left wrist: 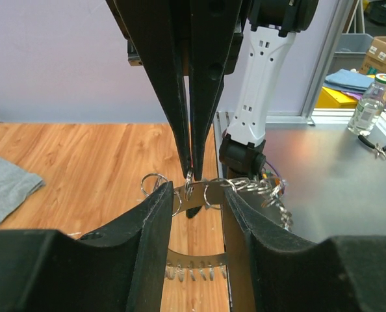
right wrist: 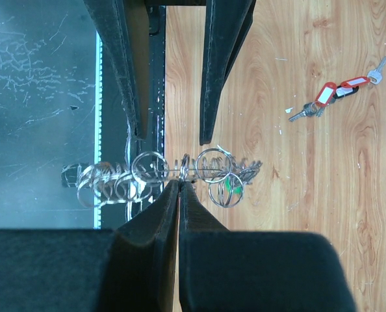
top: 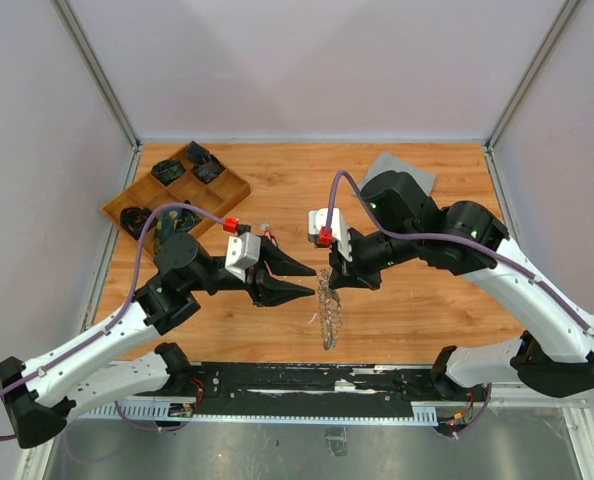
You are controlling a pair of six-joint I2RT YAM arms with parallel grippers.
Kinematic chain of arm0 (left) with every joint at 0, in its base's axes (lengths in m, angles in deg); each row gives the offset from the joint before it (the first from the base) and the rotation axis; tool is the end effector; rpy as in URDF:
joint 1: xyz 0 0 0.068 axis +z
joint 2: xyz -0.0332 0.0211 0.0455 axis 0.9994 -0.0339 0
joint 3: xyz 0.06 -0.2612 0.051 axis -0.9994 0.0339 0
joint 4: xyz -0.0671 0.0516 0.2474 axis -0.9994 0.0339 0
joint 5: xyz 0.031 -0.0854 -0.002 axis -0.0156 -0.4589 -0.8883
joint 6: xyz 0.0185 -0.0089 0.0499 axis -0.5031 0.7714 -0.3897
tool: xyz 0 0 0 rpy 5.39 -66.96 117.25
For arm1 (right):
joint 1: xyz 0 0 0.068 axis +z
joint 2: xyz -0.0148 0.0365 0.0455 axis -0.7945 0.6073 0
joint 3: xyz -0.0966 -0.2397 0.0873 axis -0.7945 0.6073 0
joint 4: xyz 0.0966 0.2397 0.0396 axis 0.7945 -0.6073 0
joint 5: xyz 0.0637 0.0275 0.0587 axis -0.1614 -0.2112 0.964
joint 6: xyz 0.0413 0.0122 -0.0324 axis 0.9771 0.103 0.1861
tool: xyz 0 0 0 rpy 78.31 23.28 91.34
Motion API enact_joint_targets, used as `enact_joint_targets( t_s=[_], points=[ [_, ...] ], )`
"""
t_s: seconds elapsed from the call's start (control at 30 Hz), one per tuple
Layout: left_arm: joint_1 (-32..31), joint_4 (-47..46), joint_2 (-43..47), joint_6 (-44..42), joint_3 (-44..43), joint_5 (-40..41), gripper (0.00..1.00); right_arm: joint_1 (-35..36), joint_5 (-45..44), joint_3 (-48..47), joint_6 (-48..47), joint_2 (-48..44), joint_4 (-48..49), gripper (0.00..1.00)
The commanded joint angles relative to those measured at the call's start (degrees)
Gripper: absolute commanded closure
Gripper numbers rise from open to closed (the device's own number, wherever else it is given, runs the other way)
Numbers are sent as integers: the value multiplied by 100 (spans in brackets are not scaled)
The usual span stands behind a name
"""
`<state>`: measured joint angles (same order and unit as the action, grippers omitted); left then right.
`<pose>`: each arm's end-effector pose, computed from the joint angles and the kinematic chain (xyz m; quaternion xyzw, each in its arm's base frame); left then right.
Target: Put the keys on the keyring
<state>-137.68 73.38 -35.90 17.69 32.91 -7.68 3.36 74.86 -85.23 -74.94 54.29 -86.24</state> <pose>0.1047 -0.1581 0.3686 0.4706 0.4566 -0.5229 0.5446 0.1083 0.1915 0.4615 -0.6227 0.6259 0.3451 0.3183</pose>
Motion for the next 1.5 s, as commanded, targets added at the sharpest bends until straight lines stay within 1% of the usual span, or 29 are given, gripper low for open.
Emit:
enact_joint_targets(
  t_s=[0.0, 0.63, 0.83, 1.1, 1.2, 1.27, 1.33, 1.4, 1.43, 1.47],
  points=[
    [15, 58, -59, -81, -239, -89, 58, 37, 34, -215, -72, 24, 63, 99],
    [6, 271, -211, -208, -333, 32, 58, 38, 266, -209, -25, 132, 213, 99],
    [1, 259, -266, -211, -346, 0, 62, 46, 310, -192, -20, 115, 266, 99],
    [-36, 307, -320, -238, -358, -2, 64, 46, 328, -180, -5, 111, 318, 100],
    [-38, 306, -325, -242, -365, 6, 68, 46, 331, -164, 9, 104, 344, 99],
    [-43, 306, -333, -241, -365, 9, 73, 46, 331, -162, 6, 107, 352, 99],
    [-47, 307, -330, -241, -365, 14, 82, 46, 330, -155, 18, 104, 364, 99],
    [-46, 285, -317, -243, -360, 22, 94, 46, 330, -133, 26, 97, 374, 99],
    [-47, 268, -304, -232, -352, 35, 99, 51, 335, -143, 28, 89, 374, 99],
    [-49, 233, -285, -206, -337, 41, 99, 51, 333, -124, 40, 80, 396, 99]
  ],
)
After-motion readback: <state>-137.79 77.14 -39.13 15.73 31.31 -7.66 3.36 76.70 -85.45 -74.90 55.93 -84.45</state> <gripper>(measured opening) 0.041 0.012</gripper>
